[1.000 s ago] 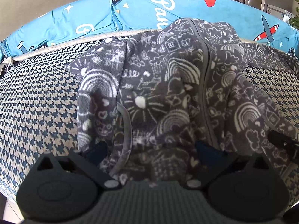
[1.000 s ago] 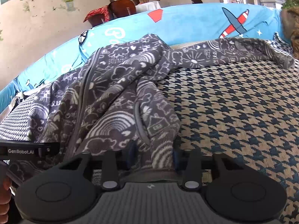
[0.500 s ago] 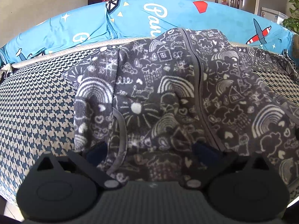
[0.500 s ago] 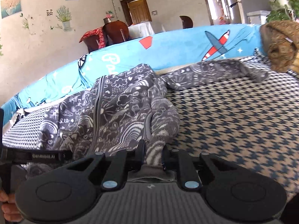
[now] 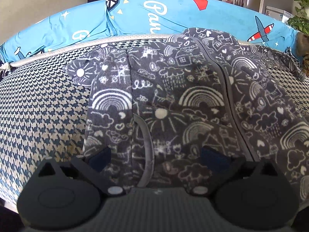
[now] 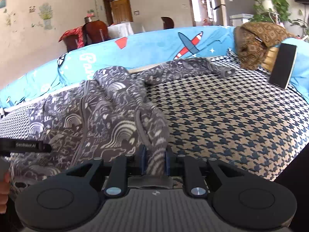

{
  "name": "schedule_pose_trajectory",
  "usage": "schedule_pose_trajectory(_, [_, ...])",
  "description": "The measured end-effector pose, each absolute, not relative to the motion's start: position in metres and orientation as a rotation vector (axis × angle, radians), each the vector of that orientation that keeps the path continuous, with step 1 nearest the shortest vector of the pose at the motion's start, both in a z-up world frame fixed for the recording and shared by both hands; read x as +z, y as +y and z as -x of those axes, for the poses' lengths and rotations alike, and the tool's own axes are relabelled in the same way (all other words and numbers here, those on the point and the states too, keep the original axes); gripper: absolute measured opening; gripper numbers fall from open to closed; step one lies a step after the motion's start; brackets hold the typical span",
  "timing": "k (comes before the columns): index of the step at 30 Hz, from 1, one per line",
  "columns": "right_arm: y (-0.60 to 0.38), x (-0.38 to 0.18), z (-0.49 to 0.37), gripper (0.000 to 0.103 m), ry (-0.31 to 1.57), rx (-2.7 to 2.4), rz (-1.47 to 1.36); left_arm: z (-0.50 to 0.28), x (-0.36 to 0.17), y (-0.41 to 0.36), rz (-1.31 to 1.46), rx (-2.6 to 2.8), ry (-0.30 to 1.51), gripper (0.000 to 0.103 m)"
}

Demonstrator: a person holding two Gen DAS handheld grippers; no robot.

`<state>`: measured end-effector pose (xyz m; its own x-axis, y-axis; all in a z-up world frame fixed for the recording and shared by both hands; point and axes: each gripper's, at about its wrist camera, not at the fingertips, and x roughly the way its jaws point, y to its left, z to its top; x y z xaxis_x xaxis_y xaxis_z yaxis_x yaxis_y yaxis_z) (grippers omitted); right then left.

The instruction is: Fold clothes

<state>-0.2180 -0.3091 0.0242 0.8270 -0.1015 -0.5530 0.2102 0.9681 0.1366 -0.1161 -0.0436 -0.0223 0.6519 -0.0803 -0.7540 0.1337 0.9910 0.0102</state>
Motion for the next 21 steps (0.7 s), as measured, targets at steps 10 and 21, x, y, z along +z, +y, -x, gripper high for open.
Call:
schedule_pose_trajectory(10, [-0.32,0.019,0.209,0.035,0.597,-0.202,-0.247,0.126,-0.026,-0.056,-0.109,-0.151,0.861,0.103])
schedule_pose_trajectory(21, [-0.312,-0.002,0.187,0.051,0.682,-0.159,-0.241,0.128,-0.028,-0.058,-0.123,-0.156,0.852,0.103])
